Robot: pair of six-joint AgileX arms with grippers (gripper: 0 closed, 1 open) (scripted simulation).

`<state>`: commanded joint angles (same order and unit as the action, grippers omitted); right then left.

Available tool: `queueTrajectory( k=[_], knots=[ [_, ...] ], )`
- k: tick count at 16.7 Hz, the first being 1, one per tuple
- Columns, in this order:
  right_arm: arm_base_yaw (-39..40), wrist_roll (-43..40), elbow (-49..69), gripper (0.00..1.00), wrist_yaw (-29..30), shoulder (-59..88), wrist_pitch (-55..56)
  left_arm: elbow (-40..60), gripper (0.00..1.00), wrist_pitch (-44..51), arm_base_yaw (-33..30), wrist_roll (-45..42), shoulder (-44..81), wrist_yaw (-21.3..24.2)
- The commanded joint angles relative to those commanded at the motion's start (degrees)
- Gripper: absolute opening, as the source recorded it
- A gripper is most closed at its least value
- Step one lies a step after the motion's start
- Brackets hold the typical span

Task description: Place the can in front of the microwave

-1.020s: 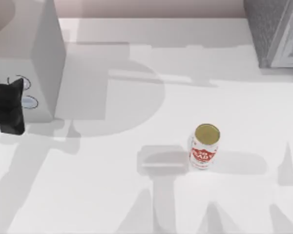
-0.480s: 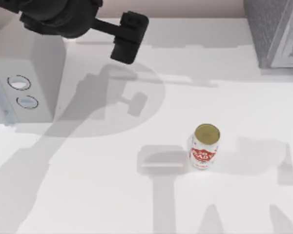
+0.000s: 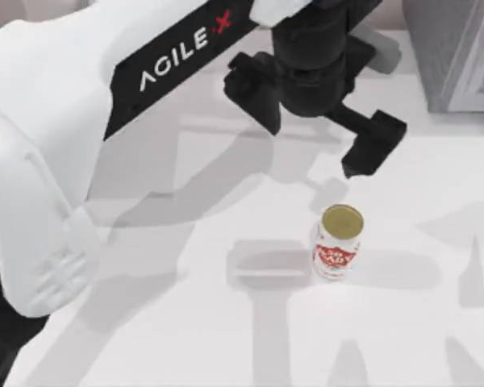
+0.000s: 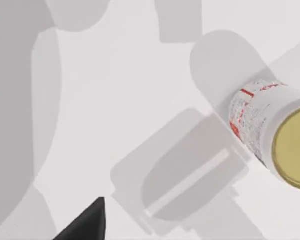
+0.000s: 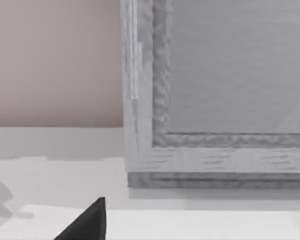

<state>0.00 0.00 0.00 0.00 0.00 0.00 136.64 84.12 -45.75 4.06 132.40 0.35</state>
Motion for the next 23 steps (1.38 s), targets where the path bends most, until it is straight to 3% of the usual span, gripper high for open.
queueTrajectory(
  k=[6, 13, 23],
  knots=[
    [0.00, 0.00, 0.00, 1.00, 0.00, 0.00, 0.00, 16.28, 1.00, 10.06, -5.45, 0.51, 15.77, 0.05],
    [0.00, 0.00, 0.00, 1.00, 0.00, 0.00, 0.00, 16.88, 1.00, 10.34, -5.49, 0.50, 16.67, 0.06],
    [0.00, 0.00, 0.00, 1.00, 0.00, 0.00, 0.00, -5.30, 1.00, -6.81, -5.64, 0.48, 11.76, -0.01]
  ],
)
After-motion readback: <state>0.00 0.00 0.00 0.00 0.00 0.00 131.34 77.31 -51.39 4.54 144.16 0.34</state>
